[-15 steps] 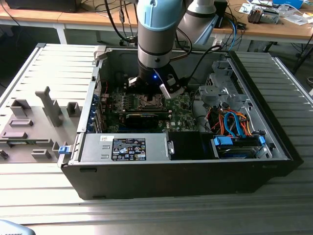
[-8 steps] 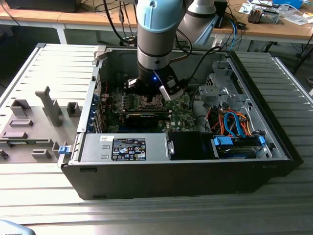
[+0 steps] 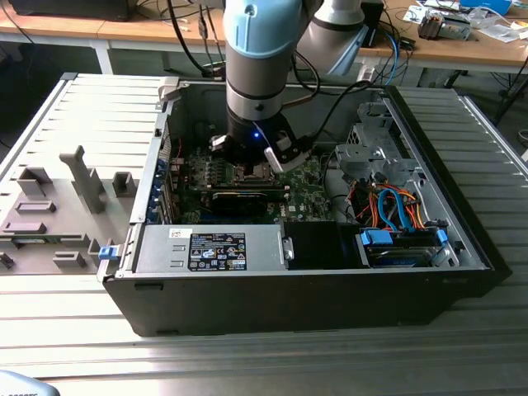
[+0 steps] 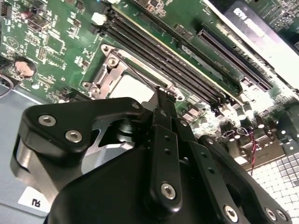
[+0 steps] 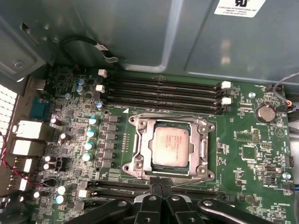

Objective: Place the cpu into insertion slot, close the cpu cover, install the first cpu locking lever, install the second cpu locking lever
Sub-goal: 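Install the second cpu locking lever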

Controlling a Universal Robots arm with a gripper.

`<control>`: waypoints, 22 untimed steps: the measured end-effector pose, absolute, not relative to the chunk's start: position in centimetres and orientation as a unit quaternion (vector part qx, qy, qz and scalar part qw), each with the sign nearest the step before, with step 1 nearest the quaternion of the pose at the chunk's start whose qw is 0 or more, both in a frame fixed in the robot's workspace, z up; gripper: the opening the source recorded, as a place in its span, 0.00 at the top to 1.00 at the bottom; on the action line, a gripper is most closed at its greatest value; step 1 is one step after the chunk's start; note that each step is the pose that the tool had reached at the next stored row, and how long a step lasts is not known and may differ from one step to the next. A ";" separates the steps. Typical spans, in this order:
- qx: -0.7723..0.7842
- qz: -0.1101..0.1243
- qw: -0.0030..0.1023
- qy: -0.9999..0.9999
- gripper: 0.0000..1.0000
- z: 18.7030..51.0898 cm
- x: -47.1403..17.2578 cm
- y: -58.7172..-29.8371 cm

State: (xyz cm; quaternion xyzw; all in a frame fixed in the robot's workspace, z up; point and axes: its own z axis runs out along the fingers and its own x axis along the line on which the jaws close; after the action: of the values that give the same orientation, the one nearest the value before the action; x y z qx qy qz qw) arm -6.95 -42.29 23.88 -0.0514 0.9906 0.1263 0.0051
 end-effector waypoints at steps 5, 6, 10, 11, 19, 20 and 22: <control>-0.051 0.126 0.005 0.991 0.89 23.7 -7.6 -42.4; -0.051 0.126 0.005 0.991 0.89 23.6 -7.9 -42.4; -0.051 0.126 0.005 0.991 0.89 23.3 -8.6 -42.4; -0.051 0.126 0.005 0.991 0.89 23.3 -8.6 -42.4; -0.051 0.126 0.005 0.991 0.89 22.9 -9.1 -42.4; -0.051 0.126 0.005 0.991 0.89 22.8 -9.2 -42.4; -0.051 0.126 0.005 0.991 0.89 22.6 -9.2 -42.4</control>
State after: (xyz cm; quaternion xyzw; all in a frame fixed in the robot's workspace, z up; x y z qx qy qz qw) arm -9.24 -42.35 22.56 -0.0514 0.9906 0.1263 0.0051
